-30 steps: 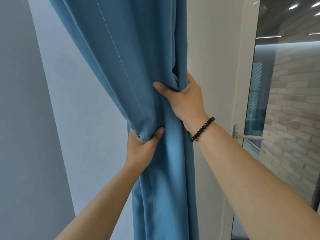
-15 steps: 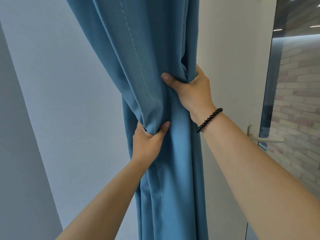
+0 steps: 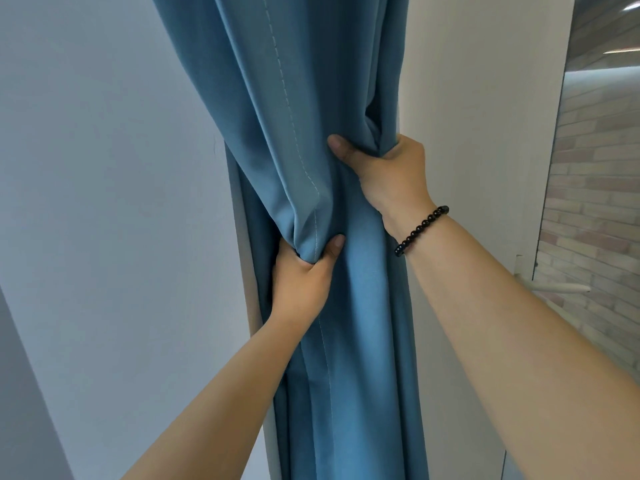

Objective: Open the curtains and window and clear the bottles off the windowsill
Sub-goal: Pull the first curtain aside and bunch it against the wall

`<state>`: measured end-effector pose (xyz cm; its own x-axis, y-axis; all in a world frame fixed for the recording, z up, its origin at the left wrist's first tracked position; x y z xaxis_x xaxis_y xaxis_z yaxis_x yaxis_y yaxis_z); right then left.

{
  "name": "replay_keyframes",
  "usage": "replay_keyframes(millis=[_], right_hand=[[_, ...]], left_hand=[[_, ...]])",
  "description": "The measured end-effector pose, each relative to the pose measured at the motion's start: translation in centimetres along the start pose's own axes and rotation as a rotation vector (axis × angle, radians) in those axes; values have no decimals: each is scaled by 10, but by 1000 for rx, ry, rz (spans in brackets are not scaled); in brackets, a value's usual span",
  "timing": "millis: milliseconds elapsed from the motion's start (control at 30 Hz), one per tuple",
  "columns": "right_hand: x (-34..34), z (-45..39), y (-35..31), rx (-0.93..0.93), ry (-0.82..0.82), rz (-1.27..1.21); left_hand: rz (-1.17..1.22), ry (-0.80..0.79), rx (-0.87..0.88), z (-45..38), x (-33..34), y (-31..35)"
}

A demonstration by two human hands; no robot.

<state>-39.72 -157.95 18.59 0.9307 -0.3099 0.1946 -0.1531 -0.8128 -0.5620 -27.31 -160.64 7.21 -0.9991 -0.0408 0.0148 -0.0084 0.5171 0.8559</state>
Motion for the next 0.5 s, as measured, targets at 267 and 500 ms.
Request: replay_keyframes(millis=[267,500], right_hand=[[7,-20,40,-5,95,112],[9,-38,65,-12,114,212]], left_hand=[[-84,194,-172,-21,18,-24],[-52,245,-176,-47,29,-40]])
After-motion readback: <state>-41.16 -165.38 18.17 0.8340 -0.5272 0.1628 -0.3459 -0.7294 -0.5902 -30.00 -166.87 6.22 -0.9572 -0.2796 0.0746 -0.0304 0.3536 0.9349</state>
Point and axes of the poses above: each hand's wrist, its own z-axis away from the middle knuckle, its own x-axis out of the palm, y = z × x, the point moved 3 cm from there along -z, towards the middle knuckle, and after that the axes turned 7 degrees about -x, right-handed, at the moved point
